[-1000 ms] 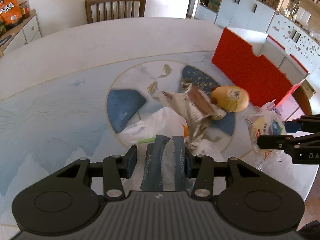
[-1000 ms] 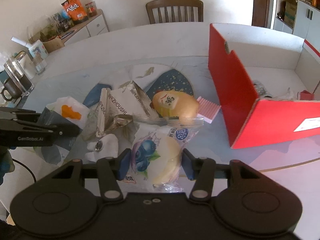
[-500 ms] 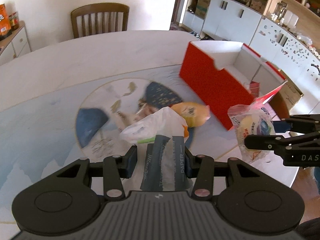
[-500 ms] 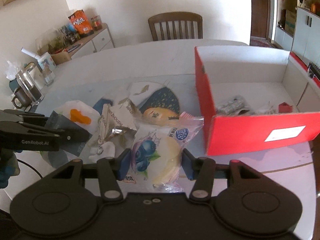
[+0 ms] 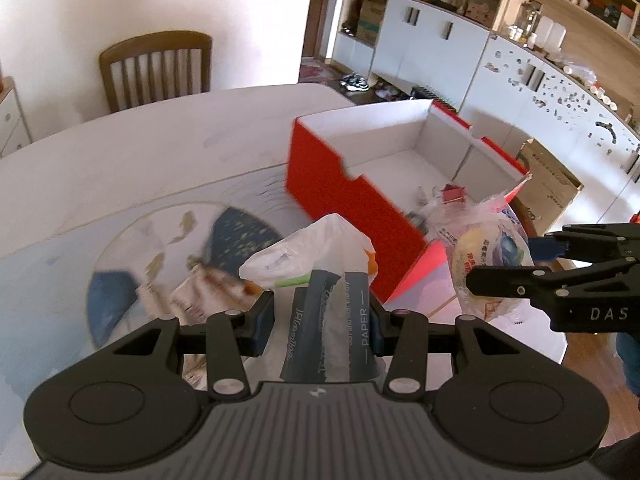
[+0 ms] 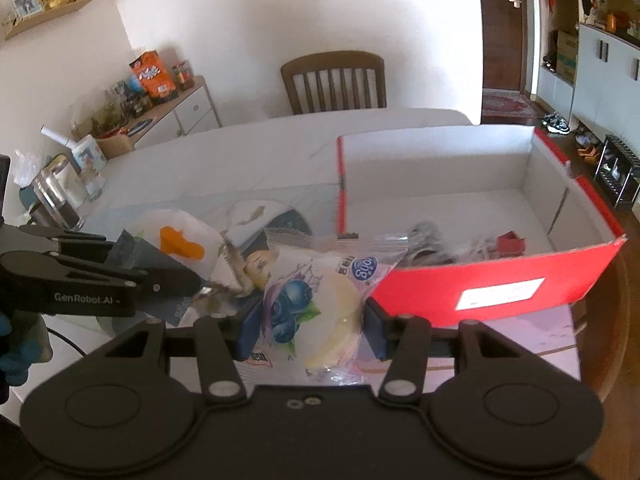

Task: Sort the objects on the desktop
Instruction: 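Carry the white plastic bag and blueberry bread bag over the red box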

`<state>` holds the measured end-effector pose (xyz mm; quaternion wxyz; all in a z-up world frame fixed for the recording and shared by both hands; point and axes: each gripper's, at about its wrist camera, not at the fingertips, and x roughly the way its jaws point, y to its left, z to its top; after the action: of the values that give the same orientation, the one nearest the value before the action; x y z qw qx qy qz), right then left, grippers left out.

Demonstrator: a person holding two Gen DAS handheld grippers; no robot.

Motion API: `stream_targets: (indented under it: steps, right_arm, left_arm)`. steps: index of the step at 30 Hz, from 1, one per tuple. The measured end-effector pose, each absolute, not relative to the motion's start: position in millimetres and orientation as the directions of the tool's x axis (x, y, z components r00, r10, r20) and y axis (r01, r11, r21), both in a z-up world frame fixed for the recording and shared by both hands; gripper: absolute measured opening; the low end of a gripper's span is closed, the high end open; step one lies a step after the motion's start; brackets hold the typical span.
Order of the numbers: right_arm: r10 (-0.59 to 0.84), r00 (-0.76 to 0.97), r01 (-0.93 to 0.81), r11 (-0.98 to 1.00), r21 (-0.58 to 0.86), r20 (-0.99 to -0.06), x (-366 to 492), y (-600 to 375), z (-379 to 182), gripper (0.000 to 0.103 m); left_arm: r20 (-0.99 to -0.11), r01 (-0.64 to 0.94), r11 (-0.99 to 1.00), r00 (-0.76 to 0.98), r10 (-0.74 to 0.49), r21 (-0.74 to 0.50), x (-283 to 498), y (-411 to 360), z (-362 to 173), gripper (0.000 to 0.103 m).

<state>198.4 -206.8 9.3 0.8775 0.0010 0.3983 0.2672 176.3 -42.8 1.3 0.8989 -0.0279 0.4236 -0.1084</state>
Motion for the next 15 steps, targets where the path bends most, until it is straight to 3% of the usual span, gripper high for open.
stream_targets:
  steps: [15]
  right_arm:
    - [0.441, 0.603, -0.434, 0.881, 0.191, -0.665, 243, -267, 24, 0.052]
  left_arm:
    - [-0.722, 0.269, 0.956, 0.637, -0.269, -0.119, 231, -122, 23, 0.044]
